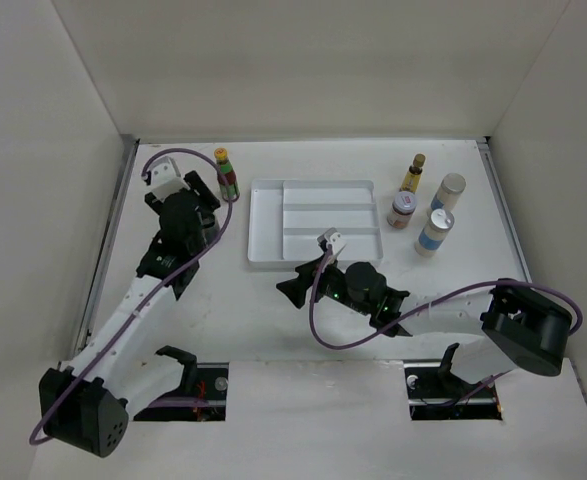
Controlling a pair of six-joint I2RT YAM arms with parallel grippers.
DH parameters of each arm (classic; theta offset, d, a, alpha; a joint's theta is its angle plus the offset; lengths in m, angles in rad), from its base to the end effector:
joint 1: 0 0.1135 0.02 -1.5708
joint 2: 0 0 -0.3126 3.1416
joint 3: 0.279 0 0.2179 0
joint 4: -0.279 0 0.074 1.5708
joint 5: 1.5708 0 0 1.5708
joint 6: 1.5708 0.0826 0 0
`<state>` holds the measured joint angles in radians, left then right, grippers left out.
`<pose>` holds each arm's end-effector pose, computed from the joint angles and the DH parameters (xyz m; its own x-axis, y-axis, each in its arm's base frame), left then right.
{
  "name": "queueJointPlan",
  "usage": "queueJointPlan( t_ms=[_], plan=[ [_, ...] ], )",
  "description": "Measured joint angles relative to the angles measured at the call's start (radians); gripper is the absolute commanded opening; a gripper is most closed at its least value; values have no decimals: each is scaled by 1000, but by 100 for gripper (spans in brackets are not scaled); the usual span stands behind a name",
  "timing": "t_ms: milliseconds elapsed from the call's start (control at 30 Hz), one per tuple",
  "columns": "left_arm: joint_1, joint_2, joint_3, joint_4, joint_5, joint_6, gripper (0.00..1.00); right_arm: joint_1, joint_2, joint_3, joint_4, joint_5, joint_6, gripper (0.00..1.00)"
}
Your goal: Organize the condiment bottles
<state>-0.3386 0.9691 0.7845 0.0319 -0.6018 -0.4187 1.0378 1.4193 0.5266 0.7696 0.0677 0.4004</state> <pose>0.2046 -0.0225 0.3701 -0.0278 -0.3455 -0.9380 -0.2903 0.9007 -0.3232 0.1604 0.2609 0.2778 -0.3791 0.1228 -0.9172 -0.7356 0.5613 0.3792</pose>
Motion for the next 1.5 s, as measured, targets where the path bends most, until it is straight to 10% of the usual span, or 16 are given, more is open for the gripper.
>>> queueJointPlan(
  t_ms=[467, 867, 1500],
  plan=[
    [31, 270, 62, 75, -48, 91, 56, -5, 1, 0, 0, -2, 9, 81],
    [21, 352, 108, 188, -109, 192, 15, -13, 4, 0, 0, -17, 15, 79],
    [-234, 245, 290, 201, -125, 312, 13, -91, -9, -17, 12, -16, 76, 75]
  ],
)
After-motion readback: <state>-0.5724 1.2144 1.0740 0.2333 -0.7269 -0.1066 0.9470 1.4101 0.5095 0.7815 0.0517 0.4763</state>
